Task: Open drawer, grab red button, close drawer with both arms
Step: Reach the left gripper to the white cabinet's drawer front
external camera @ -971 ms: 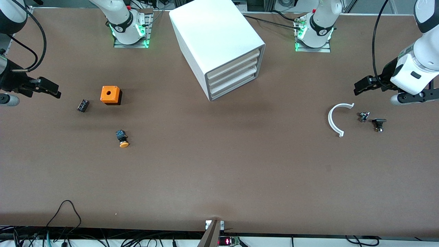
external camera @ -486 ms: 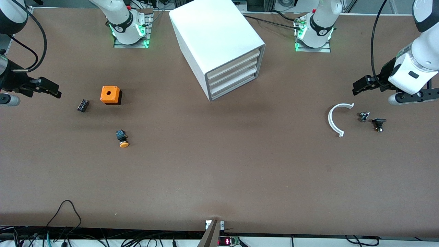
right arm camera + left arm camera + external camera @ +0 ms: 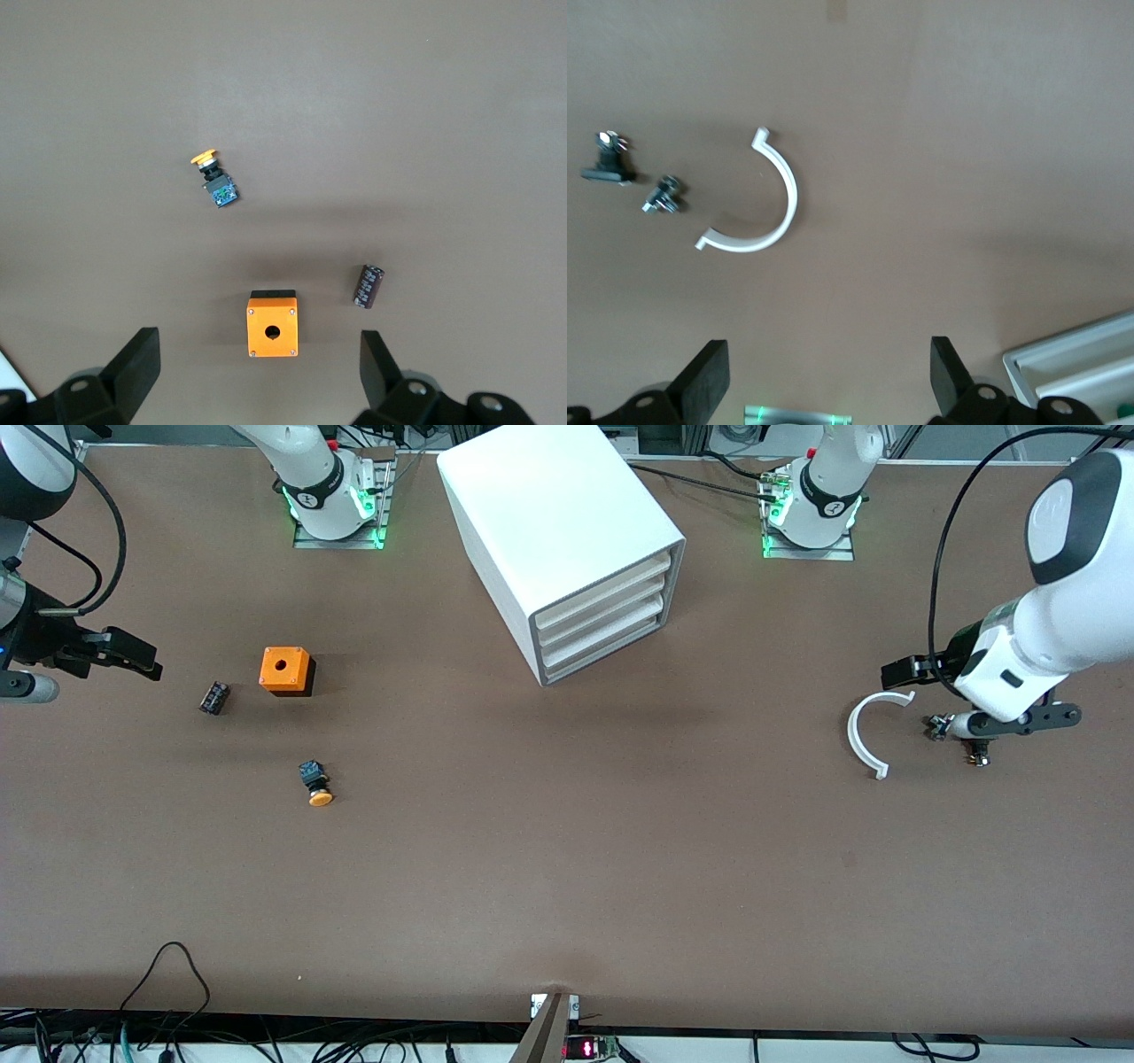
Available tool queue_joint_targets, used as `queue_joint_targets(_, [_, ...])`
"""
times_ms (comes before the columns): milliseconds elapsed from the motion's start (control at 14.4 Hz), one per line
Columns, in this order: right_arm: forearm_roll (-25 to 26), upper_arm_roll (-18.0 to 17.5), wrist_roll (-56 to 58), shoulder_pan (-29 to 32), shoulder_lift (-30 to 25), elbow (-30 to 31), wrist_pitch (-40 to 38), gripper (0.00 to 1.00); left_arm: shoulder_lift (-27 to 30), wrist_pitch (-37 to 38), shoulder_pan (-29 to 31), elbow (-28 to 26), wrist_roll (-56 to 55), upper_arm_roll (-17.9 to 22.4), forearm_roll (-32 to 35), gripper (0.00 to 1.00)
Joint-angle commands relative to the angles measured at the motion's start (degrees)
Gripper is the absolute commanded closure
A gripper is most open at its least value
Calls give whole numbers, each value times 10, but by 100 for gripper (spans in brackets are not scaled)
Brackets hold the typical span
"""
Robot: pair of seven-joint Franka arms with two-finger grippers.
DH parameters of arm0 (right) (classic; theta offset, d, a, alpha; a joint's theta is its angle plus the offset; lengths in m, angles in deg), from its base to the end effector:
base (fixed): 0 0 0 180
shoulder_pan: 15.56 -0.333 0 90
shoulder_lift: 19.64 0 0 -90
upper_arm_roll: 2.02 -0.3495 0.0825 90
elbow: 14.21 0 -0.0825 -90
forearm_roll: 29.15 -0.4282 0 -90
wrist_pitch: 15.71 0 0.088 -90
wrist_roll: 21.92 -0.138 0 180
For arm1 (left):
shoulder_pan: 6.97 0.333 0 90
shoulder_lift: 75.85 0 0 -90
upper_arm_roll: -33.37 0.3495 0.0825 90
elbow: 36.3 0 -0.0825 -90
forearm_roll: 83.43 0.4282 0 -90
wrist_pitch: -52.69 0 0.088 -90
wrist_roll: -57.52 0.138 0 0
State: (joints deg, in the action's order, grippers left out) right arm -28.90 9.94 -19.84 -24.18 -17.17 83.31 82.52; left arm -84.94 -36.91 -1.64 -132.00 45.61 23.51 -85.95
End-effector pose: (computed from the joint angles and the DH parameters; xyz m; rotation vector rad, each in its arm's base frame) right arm 0.6161 -0.0345 0.5455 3.1292 -0.0332 -0.0475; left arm 0.6182 -0.0498 0.4810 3.0739 0.2045 -0.4188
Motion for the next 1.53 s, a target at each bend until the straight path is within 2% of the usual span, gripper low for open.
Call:
queue_joint_targets(0, [4, -1, 4, -1, -4, 2, -8, 0, -56, 48, -9, 29, 10, -8, -67, 0])
queue_joint_targets(208, [-1, -4, 6, -3, -1, -8, -17, 0, -113, 38, -18, -7, 12, -22, -190, 0])
queue_joint_targets(416, [0, -6, 8, -9, -1, -10, -29, 0, -154, -44, -34, -87, 35, -47, -320, 0])
queue_joint_targets(555, [1, -4, 9, -10, 2, -12, -30, 0, -174, -112, -39, -134, 95, -73, -364, 0])
queue_joint_targets(763, [1, -4, 8, -11, 7, -22, -30, 0, -184, -165, -49, -181, 160, -125, -407, 0])
queue_joint_targets(902, [4, -5, 7, -24, 7, -28, -31, 0, -175, -179, -75, -216, 168, -132, -440, 0])
queue_joint_targets(1110, [7, -6, 4, -49, 7, -30, -31, 0, -157, -179, -80, -250, 185, -162, -443, 0])
queue_joint_targets(1249, [6, -6, 4, -54, 7, -32, -41, 0, -153, -178, -80, -257, 188, -181, -444, 0])
queue_joint_targets(1457, [5, -6, 5, -54, 7, -32, -42, 0, -147, -176, -76, -256, 210, -181, -444, 0])
